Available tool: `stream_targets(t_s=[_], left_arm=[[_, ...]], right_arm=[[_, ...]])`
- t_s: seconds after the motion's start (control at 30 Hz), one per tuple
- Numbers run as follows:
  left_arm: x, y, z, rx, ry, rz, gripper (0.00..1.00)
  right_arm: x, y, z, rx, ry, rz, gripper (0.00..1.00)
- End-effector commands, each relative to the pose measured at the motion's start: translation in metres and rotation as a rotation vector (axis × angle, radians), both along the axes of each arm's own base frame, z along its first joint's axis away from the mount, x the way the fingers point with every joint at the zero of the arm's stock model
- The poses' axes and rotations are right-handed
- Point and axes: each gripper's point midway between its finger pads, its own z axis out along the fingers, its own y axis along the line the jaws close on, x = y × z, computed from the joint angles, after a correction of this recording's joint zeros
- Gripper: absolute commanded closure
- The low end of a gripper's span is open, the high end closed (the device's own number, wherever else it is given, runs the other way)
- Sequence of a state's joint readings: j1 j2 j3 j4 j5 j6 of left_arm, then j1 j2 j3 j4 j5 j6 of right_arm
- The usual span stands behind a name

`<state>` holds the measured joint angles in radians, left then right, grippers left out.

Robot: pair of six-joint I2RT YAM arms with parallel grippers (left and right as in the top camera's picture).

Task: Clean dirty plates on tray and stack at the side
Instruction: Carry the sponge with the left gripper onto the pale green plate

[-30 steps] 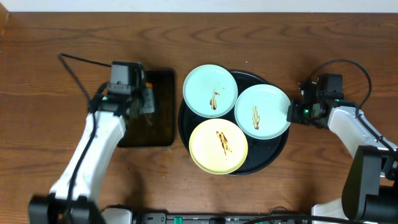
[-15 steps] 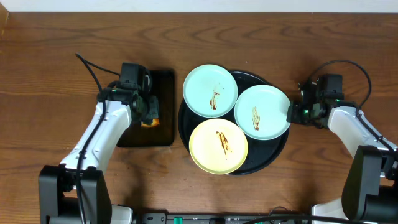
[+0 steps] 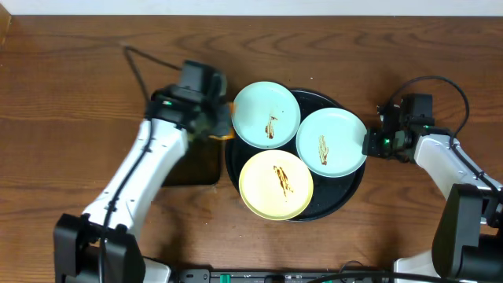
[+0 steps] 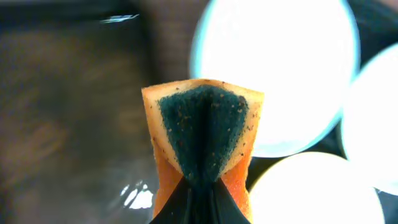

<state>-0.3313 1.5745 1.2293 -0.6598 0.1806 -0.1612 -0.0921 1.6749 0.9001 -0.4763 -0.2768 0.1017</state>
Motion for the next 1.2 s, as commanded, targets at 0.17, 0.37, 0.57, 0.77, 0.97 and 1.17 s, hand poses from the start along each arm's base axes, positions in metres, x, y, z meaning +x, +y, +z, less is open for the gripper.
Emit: stream_targets(t_s=[0.17,0.37,0.57,0.77,0.97,1.17], left_arm=[[-0.008,-0.108,0.044,-0.200,-0.066,-0.221,0.93],[-0.010,-0.169,0.048,-0.294,-0.020,-0.361,0.93],[-0.026,-0.216,0.011,-0.340,0.076,-0.468,0.93],[-0.049,-0.245,-0.033,-0.314,0.157,-0.534,0.92],[-0.065,-0.258,-0.072,-0.286,0.240,-0.532,0.92],[-0.063,-0.262,-0.100,-0.258,0.252,-0.523,0.93]], right_arm=[[-0.002,-0.006,-0.004,-0.036,0.019,-0.010,0.99],[-0.004,-0.006,-0.005,-0.036,0.026,-0.010,0.99],[-0.005,-0.006,-0.005,-0.035,0.030,-0.010,0.99],[-0.005,-0.006,-0.005,-0.036,0.031,-0.010,0.99],[-0.005,-0.006,-0.005,-0.035,0.031,-0.010,0.99],[-0.006,-0.006,-0.005,-0.035,0.034,-0.010,0.99]])
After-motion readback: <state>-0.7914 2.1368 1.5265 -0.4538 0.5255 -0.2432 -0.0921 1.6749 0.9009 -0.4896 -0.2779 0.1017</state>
